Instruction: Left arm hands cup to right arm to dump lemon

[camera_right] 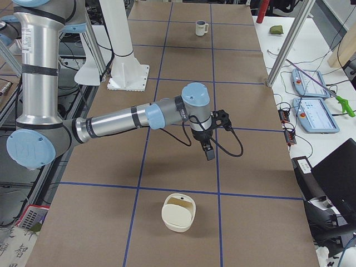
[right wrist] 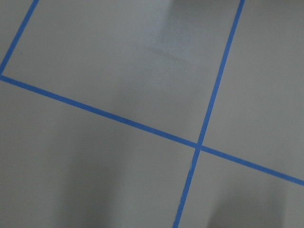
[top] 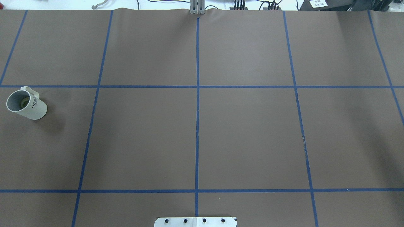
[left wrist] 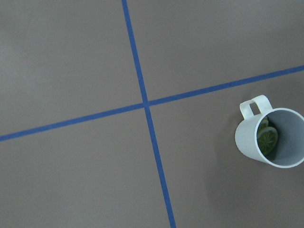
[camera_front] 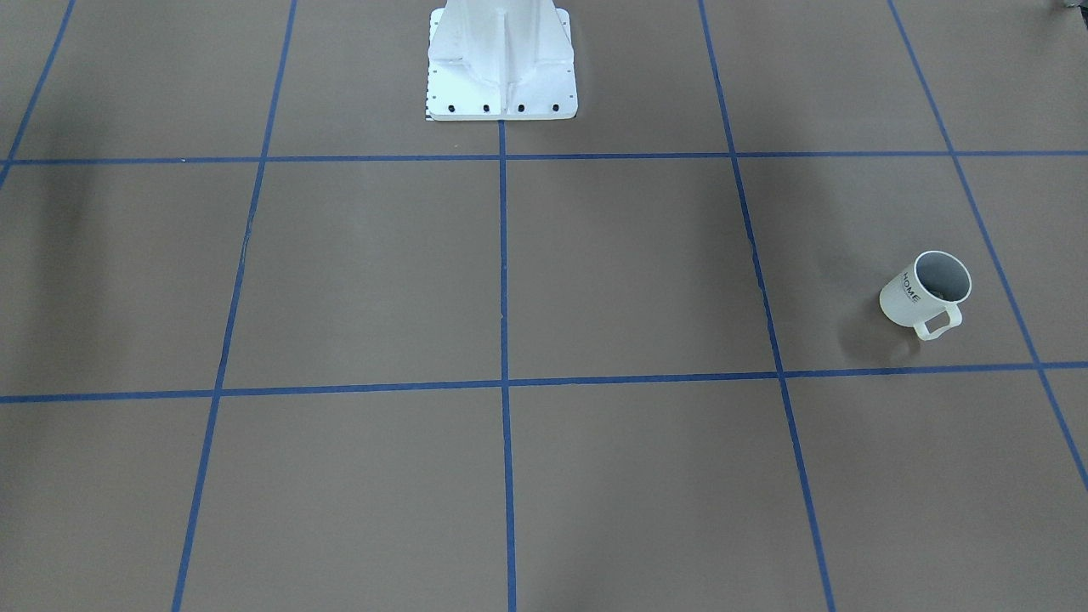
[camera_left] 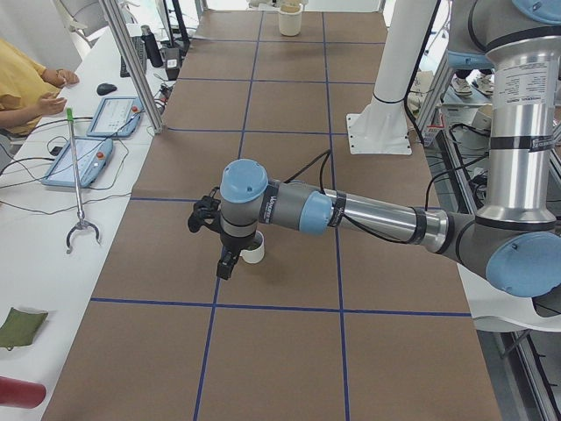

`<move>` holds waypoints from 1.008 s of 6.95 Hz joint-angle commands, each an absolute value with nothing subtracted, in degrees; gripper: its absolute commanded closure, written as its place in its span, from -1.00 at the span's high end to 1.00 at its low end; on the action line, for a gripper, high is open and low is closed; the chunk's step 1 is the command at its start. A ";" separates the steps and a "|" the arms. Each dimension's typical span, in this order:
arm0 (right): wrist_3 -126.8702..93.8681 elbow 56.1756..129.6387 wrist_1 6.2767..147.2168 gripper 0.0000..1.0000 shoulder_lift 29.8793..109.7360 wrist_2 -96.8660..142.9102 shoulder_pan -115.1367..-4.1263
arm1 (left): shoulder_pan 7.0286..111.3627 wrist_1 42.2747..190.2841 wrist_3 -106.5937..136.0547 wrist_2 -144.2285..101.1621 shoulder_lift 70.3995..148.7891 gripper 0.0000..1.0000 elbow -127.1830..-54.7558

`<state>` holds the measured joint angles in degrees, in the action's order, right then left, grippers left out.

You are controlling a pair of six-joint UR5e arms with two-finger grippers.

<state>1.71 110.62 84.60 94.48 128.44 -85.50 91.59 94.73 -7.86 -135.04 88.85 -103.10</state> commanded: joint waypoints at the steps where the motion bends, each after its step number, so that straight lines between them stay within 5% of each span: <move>1: 0.54 110.13 82.88 1.00 94.31 128.41 -85.52 | 91.58 96.42 -8.09 -135.35 90.17 1.00 -100.74; 7: -23.41 109.95 63.05 1.00 93.78 128.51 -69.99 | 77.11 113.41 19.43 -131.08 87.55 1.00 -99.14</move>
<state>-15.61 109.78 67.37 94.15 130.09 -74.08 81.12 107.05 9.54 -134.20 88.91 -99.52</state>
